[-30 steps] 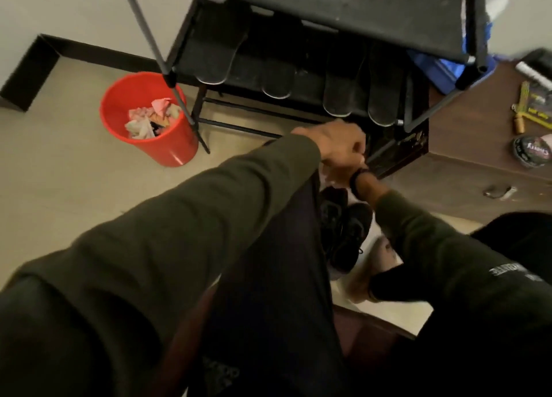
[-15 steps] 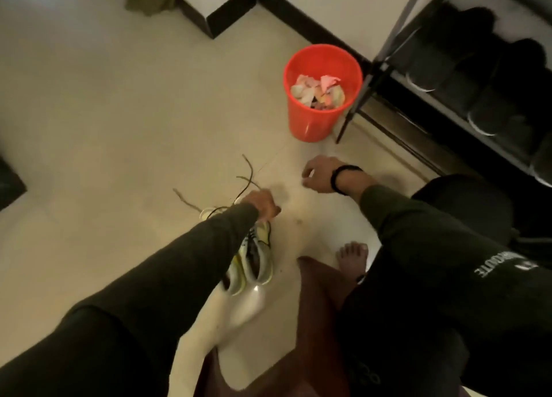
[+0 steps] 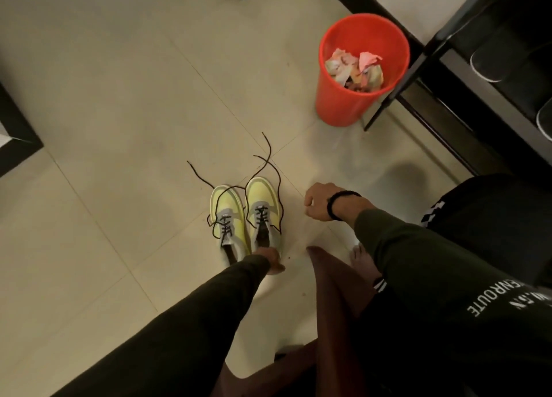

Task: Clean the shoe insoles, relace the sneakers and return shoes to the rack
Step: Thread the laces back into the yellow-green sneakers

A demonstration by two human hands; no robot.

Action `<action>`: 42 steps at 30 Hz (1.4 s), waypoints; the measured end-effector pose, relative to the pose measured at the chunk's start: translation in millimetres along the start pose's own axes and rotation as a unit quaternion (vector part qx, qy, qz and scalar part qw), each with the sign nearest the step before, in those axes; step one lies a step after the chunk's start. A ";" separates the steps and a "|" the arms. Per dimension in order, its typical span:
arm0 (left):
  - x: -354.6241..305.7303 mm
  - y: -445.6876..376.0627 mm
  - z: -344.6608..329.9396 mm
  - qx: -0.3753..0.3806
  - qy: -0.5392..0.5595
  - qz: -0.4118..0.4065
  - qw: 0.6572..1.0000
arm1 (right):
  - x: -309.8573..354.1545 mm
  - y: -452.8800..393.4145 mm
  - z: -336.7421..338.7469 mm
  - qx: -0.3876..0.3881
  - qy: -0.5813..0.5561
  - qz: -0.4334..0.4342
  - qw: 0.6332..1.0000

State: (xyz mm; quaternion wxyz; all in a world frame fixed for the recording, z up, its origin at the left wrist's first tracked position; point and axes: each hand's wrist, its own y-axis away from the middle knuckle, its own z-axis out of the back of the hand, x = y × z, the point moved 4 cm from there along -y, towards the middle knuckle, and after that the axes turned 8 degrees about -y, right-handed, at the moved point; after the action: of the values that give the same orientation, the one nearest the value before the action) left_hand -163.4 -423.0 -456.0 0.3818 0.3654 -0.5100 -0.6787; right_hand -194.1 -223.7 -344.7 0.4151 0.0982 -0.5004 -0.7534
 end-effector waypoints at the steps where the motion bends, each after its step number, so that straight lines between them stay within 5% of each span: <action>1: 0.0 2.4 6.0 -0.004 -0.003 0.006 1.000 | -0.2 3.1 3.1 -0.002 -0.004 -0.002 1.000; 4: -13.8 26.0 45.5 -0.028 -0.011 -0.024 0.999 | 2.5 16.0 12.0 -0.017 -0.032 0.001 0.999; 8: -53.8 90.6 137.1 -0.181 -0.080 -0.096 0.975 | 5.2 38.1 25.1 -0.047 -0.204 -0.015 0.978; 12: -92.9 178.2 207.9 -0.228 -0.107 -0.172 0.952 | 1.5 72.0 54.3 -0.115 -0.457 -0.069 0.880; 17: -150.5 302.4 225.8 -0.300 -0.202 -0.297 0.884 | -32.3 140.5 92.9 -0.033 -0.584 -0.064 0.809; 20: -195.9 372.0 211.7 -0.361 -0.261 -0.381 0.810 | -55.2 195.9 117.2 -0.064 -0.634 0.039 0.770; 24: -258.9 449.7 184.3 -0.403 -0.265 -0.492 0.725 | -93.8 289.1 139.3 -0.118 -0.652 0.150 0.734; 28: -315.8 494.9 174.2 -0.468 -0.123 -0.561 0.672 | -151.2 377.6 135.0 -0.229 -0.598 0.158 0.752; 31: -368.7 501.5 141.3 -0.446 -0.238 -0.584 0.635 | -199.0 440.8 115.5 -0.369 -0.517 0.155 0.757; 34: -420.3 492.6 83.4 -0.372 -0.320 -0.625 0.607 | -239.7 498.1 80.3 -0.483 -0.415 0.099 0.765; 38: -479.3 473.7 9.2 -0.372 -0.313 -0.663 0.568 | -293.4 541.7 15.0 -0.551 -0.406 -0.038 0.728; 42: -522.9 441.0 -42.6 -0.353 -0.244 -0.674 0.601 | -339.4 561.0 -35.1 -0.611 -0.408 -0.184 0.653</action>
State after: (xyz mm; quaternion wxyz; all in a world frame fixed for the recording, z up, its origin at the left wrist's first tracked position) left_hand 169.2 -57.8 19.0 -0.2234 0.2625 0.0862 -0.9348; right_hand 337.3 -88.4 16.4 -0.0122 -0.4051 -0.0178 -0.9140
